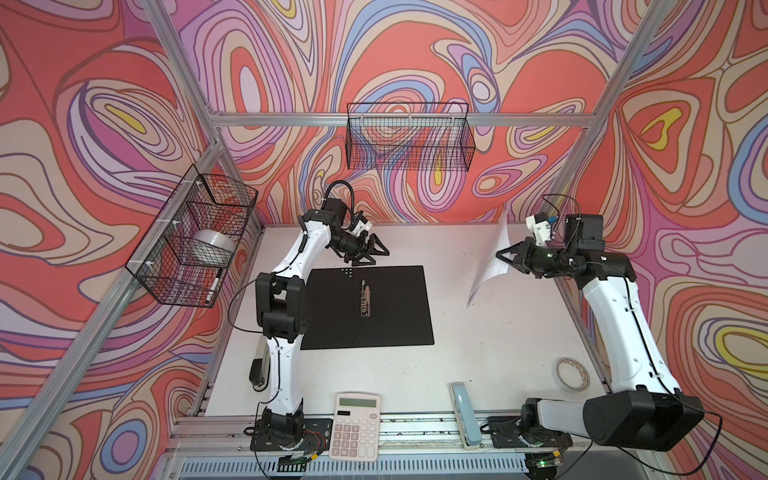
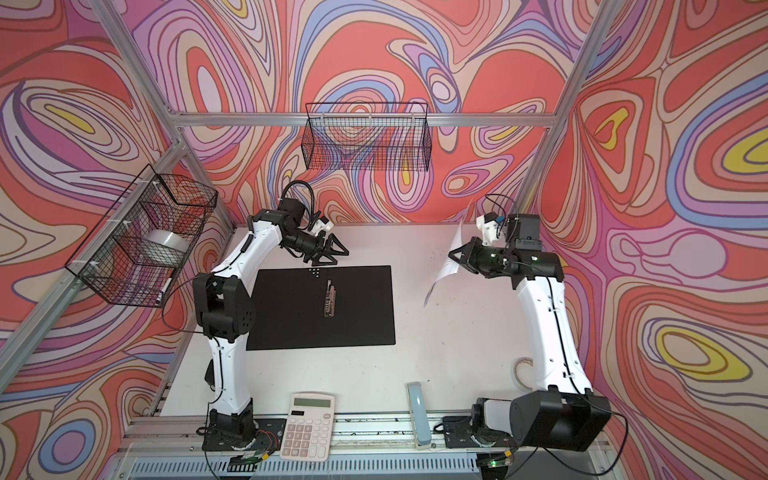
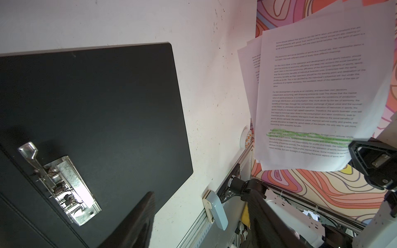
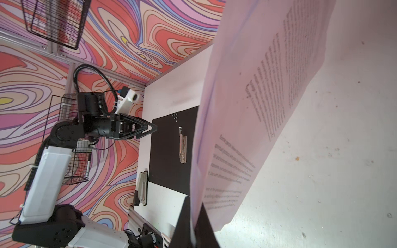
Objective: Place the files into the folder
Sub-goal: 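Lift the pinched paper stack upright with the right gripper while the left withdraws, then carry the papers over the black folder and lay them down with the right gripper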
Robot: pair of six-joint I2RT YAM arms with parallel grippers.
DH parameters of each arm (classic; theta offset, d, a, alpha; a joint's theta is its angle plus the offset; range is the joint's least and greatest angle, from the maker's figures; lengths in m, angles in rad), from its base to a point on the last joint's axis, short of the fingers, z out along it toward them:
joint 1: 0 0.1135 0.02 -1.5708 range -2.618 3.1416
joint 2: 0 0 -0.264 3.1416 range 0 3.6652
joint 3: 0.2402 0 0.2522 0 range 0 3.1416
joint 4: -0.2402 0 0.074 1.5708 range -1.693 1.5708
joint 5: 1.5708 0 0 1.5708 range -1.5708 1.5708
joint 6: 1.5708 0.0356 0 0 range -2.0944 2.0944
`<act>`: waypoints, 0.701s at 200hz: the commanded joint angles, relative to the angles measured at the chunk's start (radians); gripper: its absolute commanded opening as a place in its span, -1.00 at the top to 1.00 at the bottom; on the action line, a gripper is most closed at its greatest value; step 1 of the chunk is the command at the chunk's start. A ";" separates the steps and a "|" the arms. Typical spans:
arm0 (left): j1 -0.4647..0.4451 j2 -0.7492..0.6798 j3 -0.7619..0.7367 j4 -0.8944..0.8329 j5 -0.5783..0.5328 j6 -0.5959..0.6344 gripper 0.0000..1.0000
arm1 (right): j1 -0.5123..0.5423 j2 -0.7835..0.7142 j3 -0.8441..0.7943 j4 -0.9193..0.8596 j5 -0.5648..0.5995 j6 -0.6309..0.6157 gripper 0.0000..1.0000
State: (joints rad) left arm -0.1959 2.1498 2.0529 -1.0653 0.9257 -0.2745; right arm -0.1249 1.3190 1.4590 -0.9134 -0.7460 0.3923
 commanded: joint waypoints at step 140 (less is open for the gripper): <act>0.130 -0.134 -0.037 0.046 -0.025 -0.020 -0.37 | 0.396 0.066 0.015 0.398 -0.029 0.261 1.00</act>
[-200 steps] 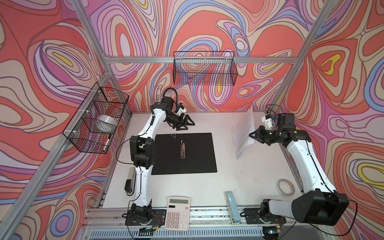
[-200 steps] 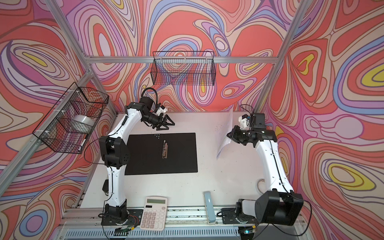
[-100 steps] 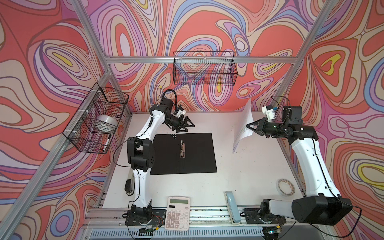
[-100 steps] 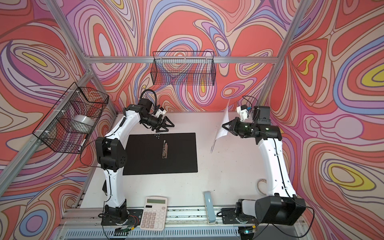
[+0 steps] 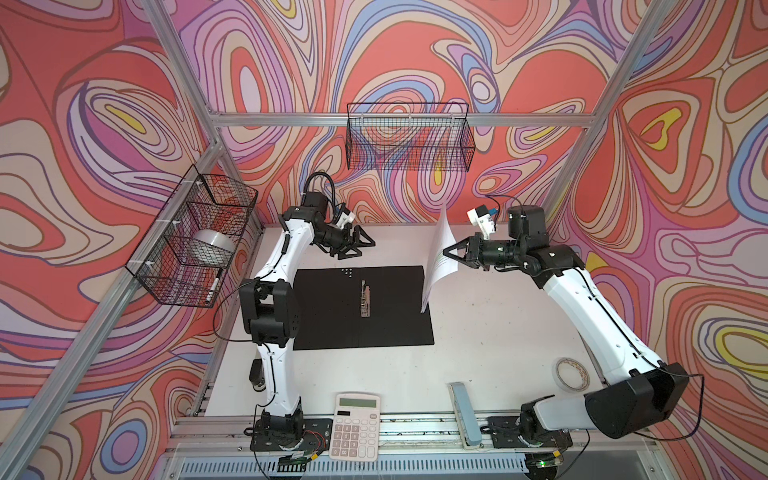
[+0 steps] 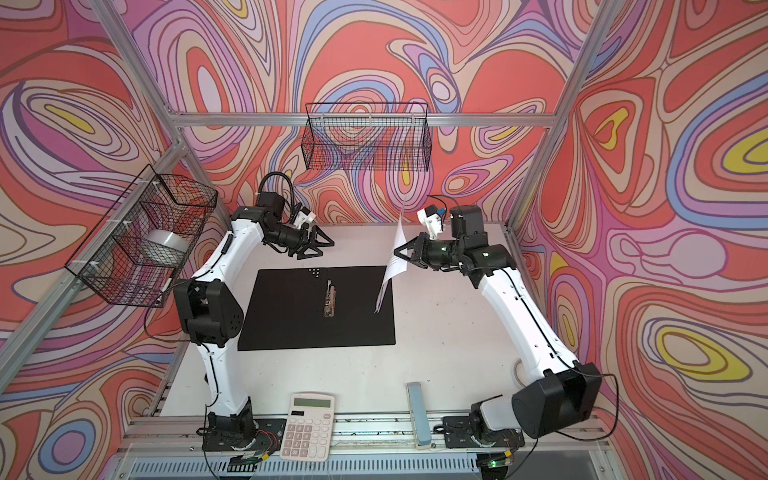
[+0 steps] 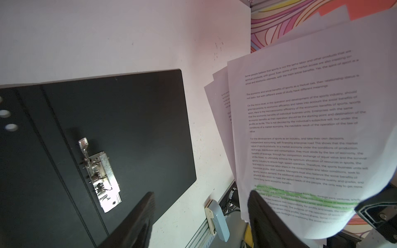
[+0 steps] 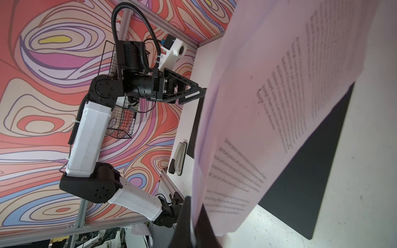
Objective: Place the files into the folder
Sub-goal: 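Carry the papers over the black folder and lay them down with the right gripper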
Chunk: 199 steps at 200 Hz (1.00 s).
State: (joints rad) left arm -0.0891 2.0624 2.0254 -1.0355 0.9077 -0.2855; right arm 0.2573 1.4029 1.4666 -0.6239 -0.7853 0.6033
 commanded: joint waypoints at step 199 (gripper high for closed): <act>0.025 -0.025 -0.027 0.011 -0.027 -0.001 -0.38 | 0.014 -0.144 -0.758 0.169 0.375 0.229 0.41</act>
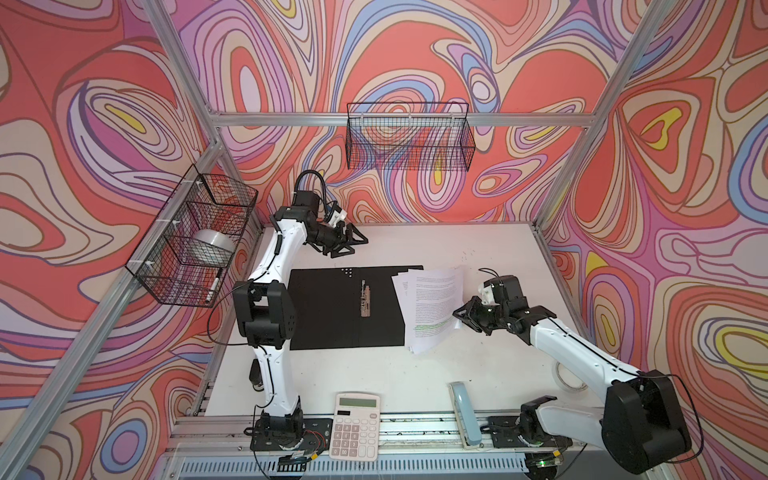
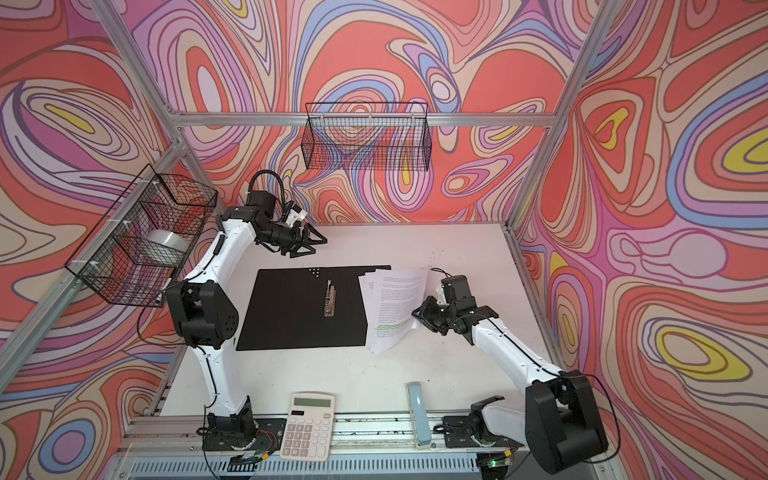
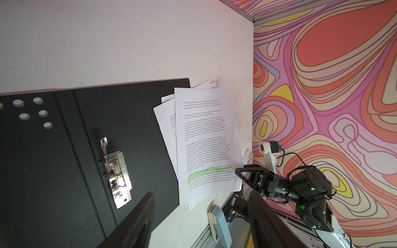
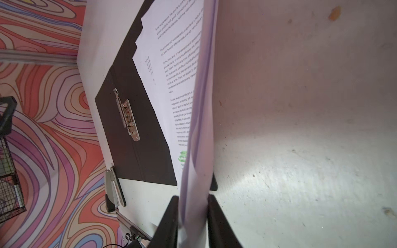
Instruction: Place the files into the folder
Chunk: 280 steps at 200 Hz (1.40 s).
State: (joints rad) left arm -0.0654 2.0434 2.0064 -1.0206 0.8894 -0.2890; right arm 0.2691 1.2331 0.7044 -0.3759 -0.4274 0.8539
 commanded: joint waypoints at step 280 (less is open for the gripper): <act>0.001 -0.080 -0.053 -0.154 -0.002 0.214 -0.37 | -0.108 0.336 0.150 -0.148 0.002 -0.338 -0.12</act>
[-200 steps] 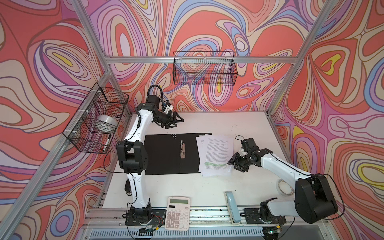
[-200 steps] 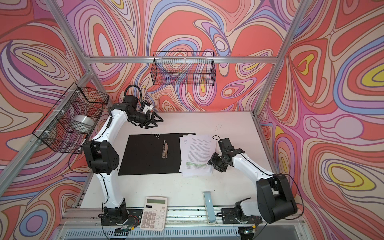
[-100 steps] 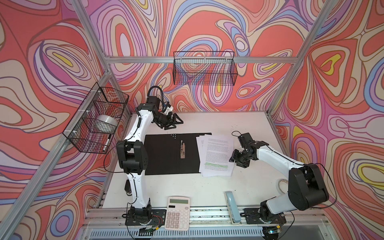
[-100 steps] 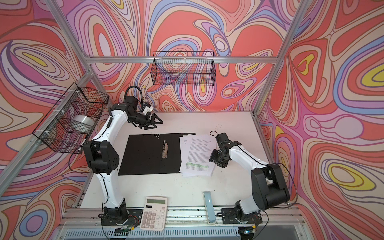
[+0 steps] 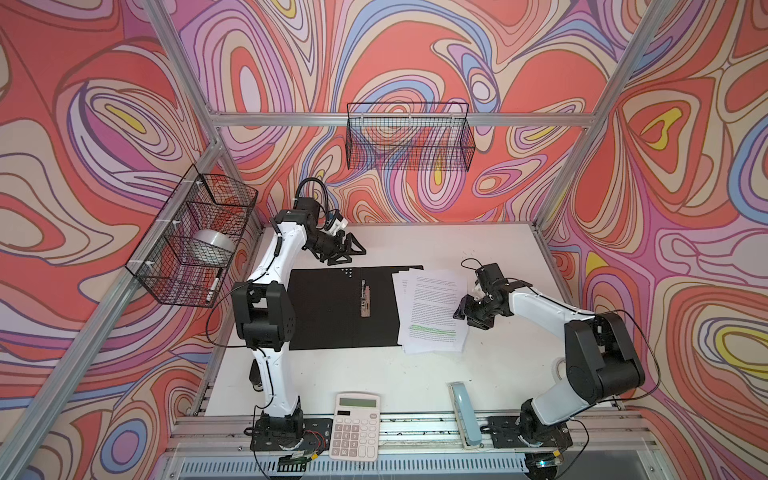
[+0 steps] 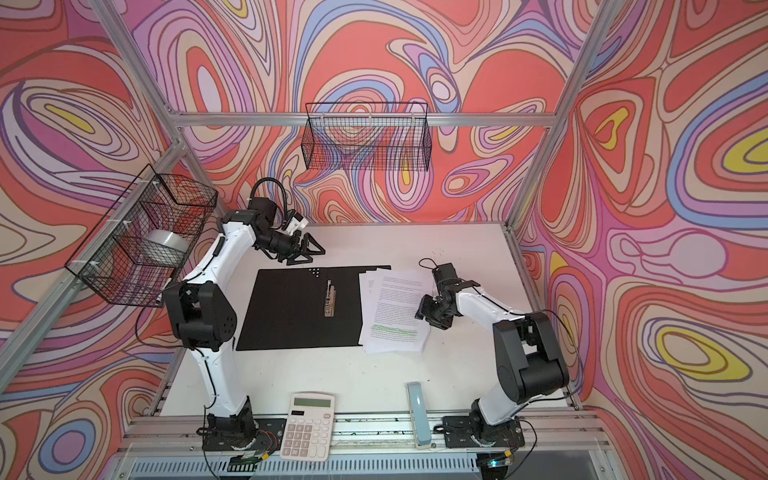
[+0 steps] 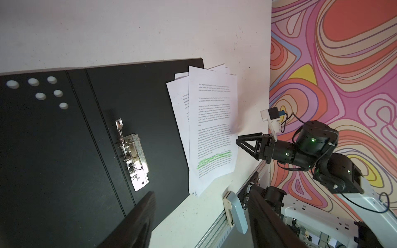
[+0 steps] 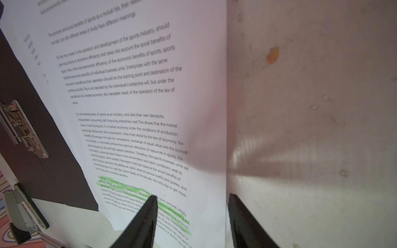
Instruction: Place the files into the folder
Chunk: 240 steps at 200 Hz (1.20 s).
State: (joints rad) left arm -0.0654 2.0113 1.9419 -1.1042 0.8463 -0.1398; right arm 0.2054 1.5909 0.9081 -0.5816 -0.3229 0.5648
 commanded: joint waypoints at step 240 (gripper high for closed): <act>0.001 -0.086 -0.020 -0.097 0.053 0.061 -0.37 | -0.094 -0.081 -0.151 0.151 -0.338 -0.102 0.93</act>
State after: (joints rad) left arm -0.0654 1.9667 1.9324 -1.1782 0.8906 -0.0826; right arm 0.1165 1.5116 0.7197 -0.3962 -0.6533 0.4934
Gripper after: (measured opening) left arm 0.685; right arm 0.055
